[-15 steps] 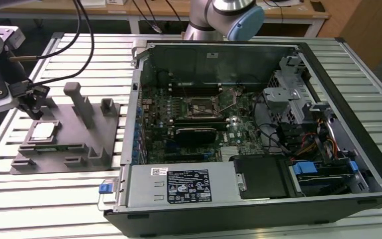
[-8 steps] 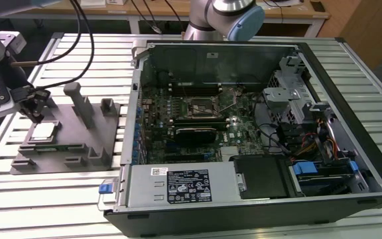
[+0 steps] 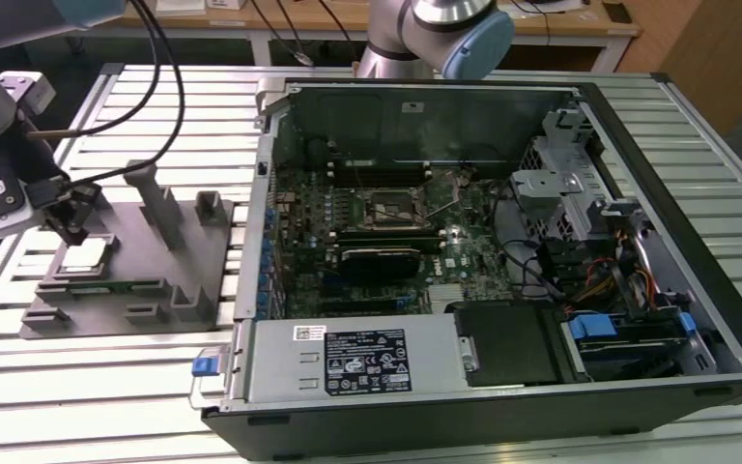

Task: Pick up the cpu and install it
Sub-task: 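Pick up the cpu and move it towards the insertion slot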

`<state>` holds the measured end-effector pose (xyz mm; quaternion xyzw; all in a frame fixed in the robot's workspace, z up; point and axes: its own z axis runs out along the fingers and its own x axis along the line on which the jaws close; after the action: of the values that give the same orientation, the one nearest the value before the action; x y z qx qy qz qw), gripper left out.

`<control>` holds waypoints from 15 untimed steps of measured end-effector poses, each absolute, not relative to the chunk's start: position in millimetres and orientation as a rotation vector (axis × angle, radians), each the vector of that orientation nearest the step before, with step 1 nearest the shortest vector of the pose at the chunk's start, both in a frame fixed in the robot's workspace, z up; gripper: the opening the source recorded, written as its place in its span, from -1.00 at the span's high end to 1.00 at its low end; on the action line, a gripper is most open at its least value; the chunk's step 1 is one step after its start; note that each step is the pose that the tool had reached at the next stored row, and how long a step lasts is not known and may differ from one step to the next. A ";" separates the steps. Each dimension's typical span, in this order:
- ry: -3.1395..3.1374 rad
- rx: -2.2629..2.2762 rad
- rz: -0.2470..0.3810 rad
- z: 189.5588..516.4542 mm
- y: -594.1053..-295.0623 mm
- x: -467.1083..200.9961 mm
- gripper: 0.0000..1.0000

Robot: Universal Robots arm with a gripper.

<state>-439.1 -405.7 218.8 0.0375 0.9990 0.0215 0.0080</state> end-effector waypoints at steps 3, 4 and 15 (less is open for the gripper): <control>3.123 0.116 0.067 214.4 -405.9 -439.3 0.79; 3.123 0.116 0.067 213.1 -405.9 -439.3 0.79; 3.123 0.113 0.067 206.4 -406.1 -439.3 0.79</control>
<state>-439.3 -406.1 206.4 0.0363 0.9991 0.0216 0.0079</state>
